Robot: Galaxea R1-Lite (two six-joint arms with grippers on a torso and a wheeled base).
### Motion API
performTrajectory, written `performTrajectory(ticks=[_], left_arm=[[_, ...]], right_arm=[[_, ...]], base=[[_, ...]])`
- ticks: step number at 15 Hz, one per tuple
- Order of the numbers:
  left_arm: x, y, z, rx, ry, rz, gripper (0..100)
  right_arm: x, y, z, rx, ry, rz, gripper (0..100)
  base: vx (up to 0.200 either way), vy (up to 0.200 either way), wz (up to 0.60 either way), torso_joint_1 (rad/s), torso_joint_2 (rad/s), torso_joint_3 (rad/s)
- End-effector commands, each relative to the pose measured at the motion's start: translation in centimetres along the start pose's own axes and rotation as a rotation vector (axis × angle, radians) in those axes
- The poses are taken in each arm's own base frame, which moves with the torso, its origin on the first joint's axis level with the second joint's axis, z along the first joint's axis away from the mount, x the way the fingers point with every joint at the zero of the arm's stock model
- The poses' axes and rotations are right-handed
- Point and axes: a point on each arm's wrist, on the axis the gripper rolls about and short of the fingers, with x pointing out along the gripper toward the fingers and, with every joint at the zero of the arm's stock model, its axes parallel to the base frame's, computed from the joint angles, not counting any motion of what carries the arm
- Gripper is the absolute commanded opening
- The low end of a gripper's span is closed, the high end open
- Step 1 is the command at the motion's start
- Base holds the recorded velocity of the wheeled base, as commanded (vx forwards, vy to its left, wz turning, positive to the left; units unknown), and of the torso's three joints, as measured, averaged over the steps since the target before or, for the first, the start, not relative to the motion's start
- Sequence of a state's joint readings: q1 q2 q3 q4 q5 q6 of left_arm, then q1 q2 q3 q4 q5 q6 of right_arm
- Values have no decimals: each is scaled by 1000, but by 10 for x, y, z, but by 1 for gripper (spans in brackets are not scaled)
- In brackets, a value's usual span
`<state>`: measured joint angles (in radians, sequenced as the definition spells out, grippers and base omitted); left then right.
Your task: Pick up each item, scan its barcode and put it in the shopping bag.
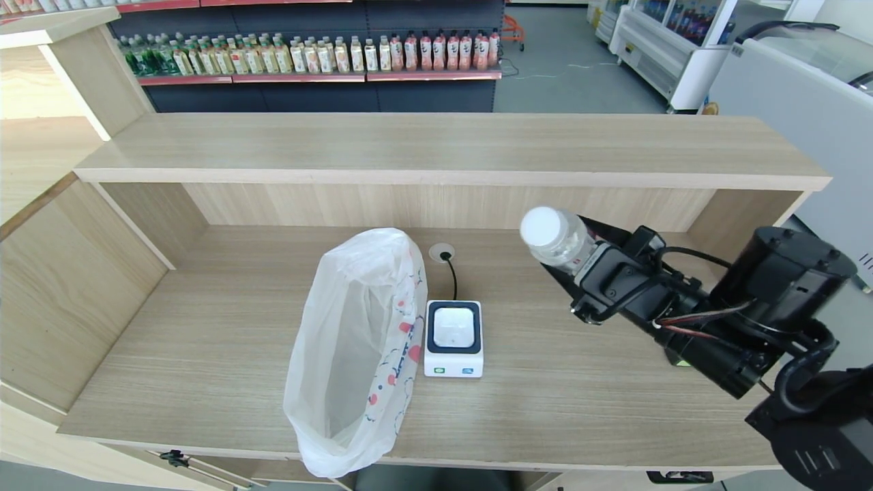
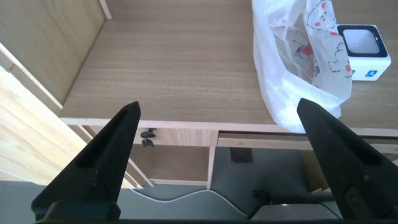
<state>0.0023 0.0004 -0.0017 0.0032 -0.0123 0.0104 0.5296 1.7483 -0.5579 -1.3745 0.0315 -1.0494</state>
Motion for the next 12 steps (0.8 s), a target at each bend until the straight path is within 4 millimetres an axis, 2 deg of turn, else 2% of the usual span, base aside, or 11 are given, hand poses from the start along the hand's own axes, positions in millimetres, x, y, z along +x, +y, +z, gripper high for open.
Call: performTrajectory(ticks=[1,5,9,12], left_arm=[[0,0,0,-1,0,1,100],[0,0,0,-4,0,1,100],[0,0,0,-6,0,1,100],[0,0,0,-6,0,1,100]], right_arm=[[-5,5,-9,-49,19,0,0],[-20,11,-12,-78,48,-13,0],[-27,9,-15,-103,58,-50,0],[-25,8,-14,-102,49,-58,0]], base=[[0,0,0,0,0,0],[0,0,0,0,0,0],[0,0,0,0,0,0],[0,200,0,4,2,1]])
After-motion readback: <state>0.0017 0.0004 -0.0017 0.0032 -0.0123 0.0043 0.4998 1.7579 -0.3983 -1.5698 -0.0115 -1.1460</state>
